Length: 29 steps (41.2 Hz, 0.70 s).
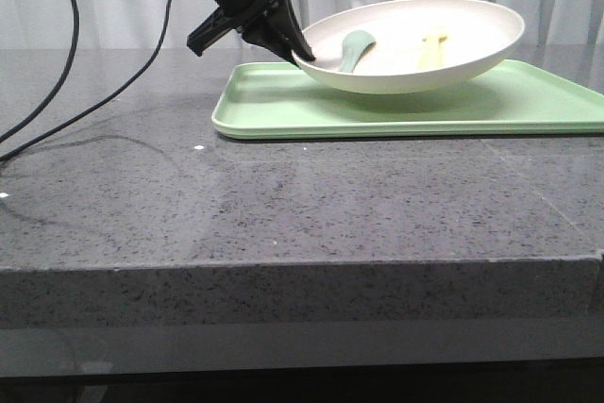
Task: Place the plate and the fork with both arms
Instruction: 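Lift the plate with the left gripper and lower it onto the green tray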
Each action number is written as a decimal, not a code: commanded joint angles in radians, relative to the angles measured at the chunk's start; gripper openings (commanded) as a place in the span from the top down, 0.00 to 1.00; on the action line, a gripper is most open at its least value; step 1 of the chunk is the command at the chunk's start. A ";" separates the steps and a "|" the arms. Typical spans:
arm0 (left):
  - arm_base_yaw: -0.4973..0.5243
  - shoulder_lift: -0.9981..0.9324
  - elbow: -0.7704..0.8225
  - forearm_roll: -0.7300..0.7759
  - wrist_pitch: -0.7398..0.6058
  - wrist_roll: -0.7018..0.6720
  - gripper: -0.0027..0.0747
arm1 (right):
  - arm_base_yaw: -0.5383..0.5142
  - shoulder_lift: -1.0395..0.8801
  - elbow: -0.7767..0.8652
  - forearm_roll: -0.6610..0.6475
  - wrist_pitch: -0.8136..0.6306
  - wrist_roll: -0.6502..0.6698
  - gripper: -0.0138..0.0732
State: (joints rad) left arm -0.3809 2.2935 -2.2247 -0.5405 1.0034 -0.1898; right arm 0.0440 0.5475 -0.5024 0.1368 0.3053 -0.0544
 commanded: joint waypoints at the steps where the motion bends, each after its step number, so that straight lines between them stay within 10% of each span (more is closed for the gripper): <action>1: -0.006 -0.076 -0.037 -0.003 -0.015 -0.054 0.99 | 0.001 0.007 -0.039 -0.009 -0.077 -0.007 0.23; 15: -0.029 -0.064 -0.037 0.003 -0.021 -0.061 0.97 | 0.001 0.007 -0.039 -0.009 -0.077 -0.007 0.23; 29: -0.042 -0.067 -0.043 0.017 -0.040 -0.049 0.58 | 0.001 0.007 -0.039 -0.009 -0.077 -0.007 0.23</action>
State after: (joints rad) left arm -0.4174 2.2935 -2.2251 -0.4856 1.0077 -0.2386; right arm 0.0440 0.5475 -0.5024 0.1368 0.3053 -0.0544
